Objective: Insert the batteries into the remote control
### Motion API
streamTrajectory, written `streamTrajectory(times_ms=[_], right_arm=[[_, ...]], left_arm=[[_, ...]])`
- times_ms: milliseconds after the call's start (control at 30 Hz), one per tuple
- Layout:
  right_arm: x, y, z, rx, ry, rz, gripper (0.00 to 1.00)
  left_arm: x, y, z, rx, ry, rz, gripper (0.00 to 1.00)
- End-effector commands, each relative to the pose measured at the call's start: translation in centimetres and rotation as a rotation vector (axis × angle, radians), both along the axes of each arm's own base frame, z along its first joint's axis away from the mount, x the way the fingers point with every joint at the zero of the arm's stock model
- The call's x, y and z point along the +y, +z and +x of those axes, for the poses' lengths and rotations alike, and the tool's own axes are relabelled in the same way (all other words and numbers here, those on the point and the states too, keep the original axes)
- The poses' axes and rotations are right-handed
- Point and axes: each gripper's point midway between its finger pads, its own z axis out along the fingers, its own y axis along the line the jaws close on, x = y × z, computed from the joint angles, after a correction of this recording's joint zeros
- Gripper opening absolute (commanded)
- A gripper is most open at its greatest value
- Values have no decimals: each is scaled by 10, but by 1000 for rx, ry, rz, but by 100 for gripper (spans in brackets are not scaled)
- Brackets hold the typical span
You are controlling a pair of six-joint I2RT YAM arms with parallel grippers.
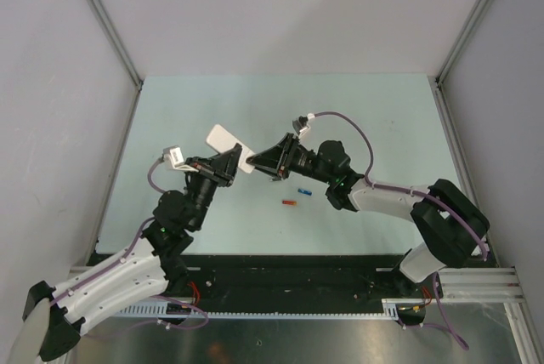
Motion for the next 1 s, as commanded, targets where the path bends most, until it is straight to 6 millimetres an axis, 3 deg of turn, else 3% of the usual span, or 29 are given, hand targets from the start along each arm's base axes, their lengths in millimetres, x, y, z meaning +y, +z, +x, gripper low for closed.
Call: streamTrajectory(times_ms=[0, 167, 300, 367, 433, 533, 967], right_arm=[[7, 25, -3, -38, 33, 74, 25], [7, 15, -5, -32, 40, 30, 14], [6, 11, -8, -33, 47, -1, 13], [5, 14, -10, -50, 50, -3, 17], [4, 17, -11, -56, 57, 2, 32], [1, 21, -12, -54, 53, 6, 44], [-23, 21, -8, -67, -53, -123, 64]], left_arm=[[-2, 35, -6, -69, -23, -55, 0], [0, 43, -7, -83, -21, -64, 0], [1, 48, -8, -87, -19, -80, 0], [2, 50, -8, -86, -18, -88, 0], [1, 48, -7, -83, -19, -85, 0], [-2, 37, -7, -59, -29, -84, 0], [-15, 3, -10, 80, -114, -208, 0]])
